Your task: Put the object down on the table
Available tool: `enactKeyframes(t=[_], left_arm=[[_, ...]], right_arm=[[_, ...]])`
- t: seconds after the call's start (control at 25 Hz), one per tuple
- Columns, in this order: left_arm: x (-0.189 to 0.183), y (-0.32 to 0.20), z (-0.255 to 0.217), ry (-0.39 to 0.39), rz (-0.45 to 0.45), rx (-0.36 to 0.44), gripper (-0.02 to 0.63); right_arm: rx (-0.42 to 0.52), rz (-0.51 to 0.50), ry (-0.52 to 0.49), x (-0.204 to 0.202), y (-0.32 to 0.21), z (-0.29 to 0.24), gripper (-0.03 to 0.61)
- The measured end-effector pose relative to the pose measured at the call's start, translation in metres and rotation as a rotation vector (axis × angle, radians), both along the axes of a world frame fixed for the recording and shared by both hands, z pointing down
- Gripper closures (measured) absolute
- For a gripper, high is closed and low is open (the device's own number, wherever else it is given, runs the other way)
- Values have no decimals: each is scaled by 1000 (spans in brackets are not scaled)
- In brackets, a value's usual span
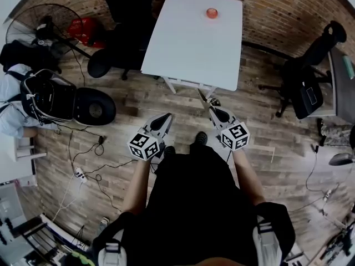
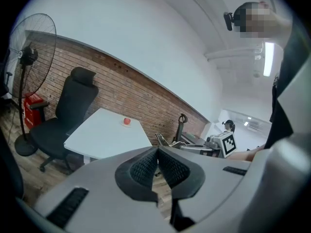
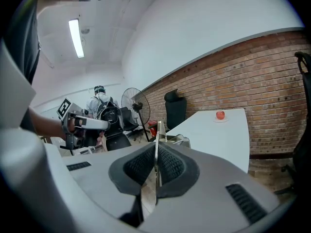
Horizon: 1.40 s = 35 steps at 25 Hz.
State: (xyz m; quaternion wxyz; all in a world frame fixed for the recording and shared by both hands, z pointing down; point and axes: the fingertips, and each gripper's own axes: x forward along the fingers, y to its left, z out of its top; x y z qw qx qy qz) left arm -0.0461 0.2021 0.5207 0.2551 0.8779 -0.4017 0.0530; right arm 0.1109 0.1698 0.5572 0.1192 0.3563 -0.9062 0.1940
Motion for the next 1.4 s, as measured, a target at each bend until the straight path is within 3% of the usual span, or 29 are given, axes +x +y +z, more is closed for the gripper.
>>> enactKeyframes(t=[0.32, 0.72, 1.4], left_arm=[[17, -4, 2, -2, -50, -6, 592], [47, -9, -3, -6, -48, 8, 592], [48, -31, 1, -2, -32, 10, 592]], right_arm=[[12, -30, -11, 16, -14, -1, 578], [15, -42, -23, 38, -18, 1, 577], [15, -21, -17, 42, -35, 5, 577]])
